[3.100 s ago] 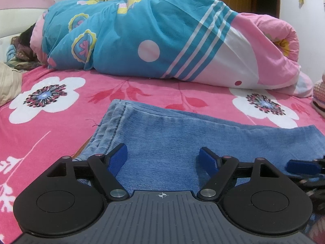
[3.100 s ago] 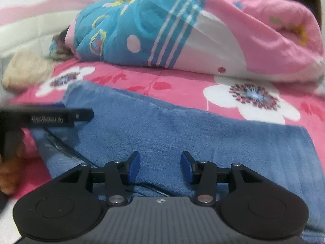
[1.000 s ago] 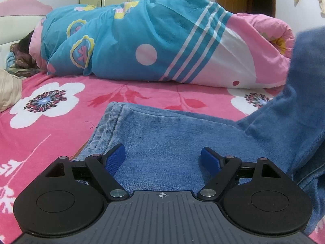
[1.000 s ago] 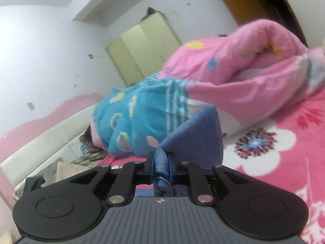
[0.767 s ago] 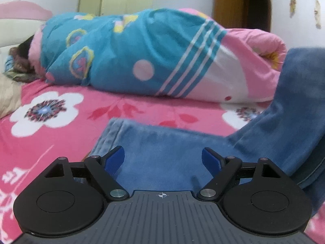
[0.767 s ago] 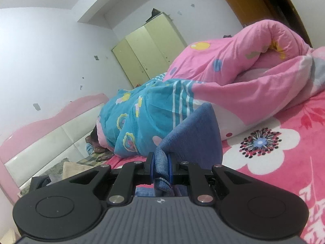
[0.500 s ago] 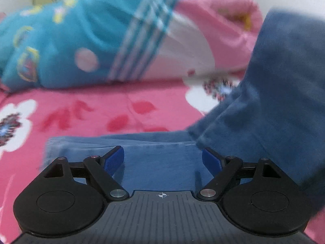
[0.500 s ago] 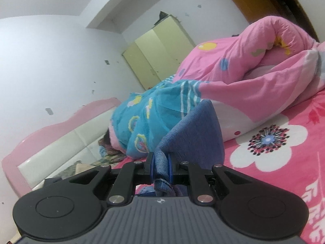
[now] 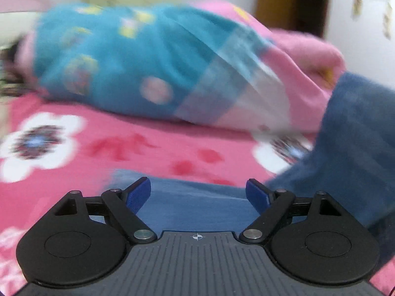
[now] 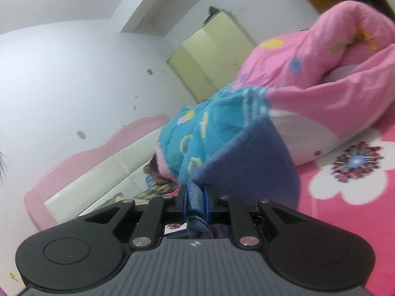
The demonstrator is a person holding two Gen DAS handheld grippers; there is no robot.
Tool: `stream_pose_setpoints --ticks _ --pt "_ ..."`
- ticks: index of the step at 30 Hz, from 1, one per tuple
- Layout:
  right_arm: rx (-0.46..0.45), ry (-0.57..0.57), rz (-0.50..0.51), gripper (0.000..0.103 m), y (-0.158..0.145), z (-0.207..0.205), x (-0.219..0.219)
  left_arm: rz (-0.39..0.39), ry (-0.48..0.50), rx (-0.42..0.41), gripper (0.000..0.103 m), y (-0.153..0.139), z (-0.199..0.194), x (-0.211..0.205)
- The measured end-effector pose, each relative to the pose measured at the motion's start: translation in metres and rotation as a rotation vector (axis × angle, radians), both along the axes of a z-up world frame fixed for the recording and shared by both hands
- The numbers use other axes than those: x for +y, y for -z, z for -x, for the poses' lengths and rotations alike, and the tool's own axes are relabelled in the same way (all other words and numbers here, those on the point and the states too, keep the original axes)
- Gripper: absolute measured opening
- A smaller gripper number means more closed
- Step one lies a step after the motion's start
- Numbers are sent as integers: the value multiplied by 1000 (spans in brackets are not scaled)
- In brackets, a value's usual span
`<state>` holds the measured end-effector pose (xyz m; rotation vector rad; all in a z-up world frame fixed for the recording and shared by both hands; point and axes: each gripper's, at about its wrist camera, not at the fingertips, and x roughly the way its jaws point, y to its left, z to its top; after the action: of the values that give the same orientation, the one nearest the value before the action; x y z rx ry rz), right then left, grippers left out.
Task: Fold clothes
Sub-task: 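Lift the held jeans end and fold it over the stack with the right gripper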
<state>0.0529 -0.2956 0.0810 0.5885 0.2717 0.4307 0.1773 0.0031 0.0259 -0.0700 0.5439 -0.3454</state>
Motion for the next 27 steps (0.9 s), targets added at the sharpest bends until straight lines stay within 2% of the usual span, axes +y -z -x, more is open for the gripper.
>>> stream_pose_setpoints --ticks 3,4,8,11,14,17,19,22,23,24,25,27 --pt "7 -53 15 15 -1 -25 27 43 -127 -19 84 5 19 44" --pt "15 -72 21 15 0 -35 39 62 -142 -18 84 7 24 52" --pt "46 -143 65 14 13 -75 89 138 -159 -12 83 17 39 79" --pt "97 -191 135 14 35 -105 128 195 -171 -7 82 24 51 99" --pt "202 -271 190 11 66 -135 159 239 -130 15 82 31 57 108" --pt "354 -382 114 13 90 -160 171 273 -101 11 82 34 61 112" --pt "400 -416 31 14 94 -167 166 281 -92 -5 82 34 64 114" --pt "349 -404 -87 19 82 -162 141 296 -78 -18 82 35 66 115" --pt "324 -385 -99 26 76 -159 131 304 -69 -20 82 35 66 115" --pt "292 -351 -85 35 67 -154 120 313 -60 -22 81 34 67 114" --pt "265 -320 -43 37 59 -150 110 320 -51 -21 79 34 67 113" --pt "216 -259 95 45 41 -142 96 330 -36 -18 73 34 68 107"
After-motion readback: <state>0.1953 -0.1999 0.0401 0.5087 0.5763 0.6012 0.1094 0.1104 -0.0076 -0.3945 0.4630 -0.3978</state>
